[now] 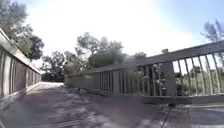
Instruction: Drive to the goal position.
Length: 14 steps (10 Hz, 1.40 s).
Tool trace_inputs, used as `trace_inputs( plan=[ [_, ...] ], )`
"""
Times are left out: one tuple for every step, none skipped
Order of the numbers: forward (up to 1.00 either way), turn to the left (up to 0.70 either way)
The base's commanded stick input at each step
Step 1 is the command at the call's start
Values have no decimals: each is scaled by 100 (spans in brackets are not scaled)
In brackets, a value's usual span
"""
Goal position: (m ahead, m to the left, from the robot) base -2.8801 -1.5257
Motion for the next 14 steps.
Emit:
trace_inputs(
  plan=[
    [0, -70],
    [0, -70],
    [0, -70],
    [0, -70],
    [0, -70],
    [0, -70],
    [0, -70],
    [0, -70],
    [0, -70],
    [0, -70],
    [0, -70],
    [0, -70],
    [0, -70],
    [0, -70]
  ],
)
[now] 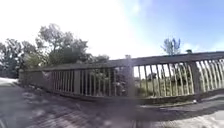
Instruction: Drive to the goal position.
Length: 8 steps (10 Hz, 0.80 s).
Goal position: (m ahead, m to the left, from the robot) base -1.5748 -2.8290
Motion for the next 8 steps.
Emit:
trace_inputs(
  plan=[
    [0, -70],
    [0, -70],
    [0, -70],
    [0, -70],
    [0, -70],
    [0, -70],
    [0, -70],
    [0, -70]
  ],
)
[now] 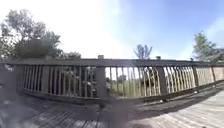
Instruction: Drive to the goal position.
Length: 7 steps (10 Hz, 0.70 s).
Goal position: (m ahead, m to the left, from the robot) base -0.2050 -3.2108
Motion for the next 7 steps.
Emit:
trace_inputs(
  plan=[
    [0, -70],
    [0, -70],
    [0, -70],
    [0, -70],
    [0, -70],
    [0, -70],
    [0, -70]
  ],
)
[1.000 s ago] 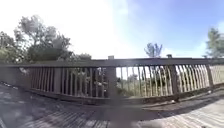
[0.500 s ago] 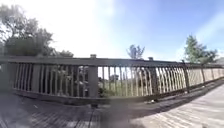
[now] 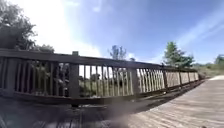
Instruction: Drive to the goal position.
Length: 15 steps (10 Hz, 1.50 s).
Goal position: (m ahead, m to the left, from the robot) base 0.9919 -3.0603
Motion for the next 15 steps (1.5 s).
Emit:
trace_inputs(
  plan=[
    [0, -70],
    [0, -70],
    [0, -70],
    [0, -70],
    [0, -70],
    [0, -70],
    [0, -70],
    [0, -70],
    [0, -70],
    [0, 0],
    [0, 0],
    [0, 0],
    [0, 0],
    [0, 0],
    [0, 0]
  ],
)
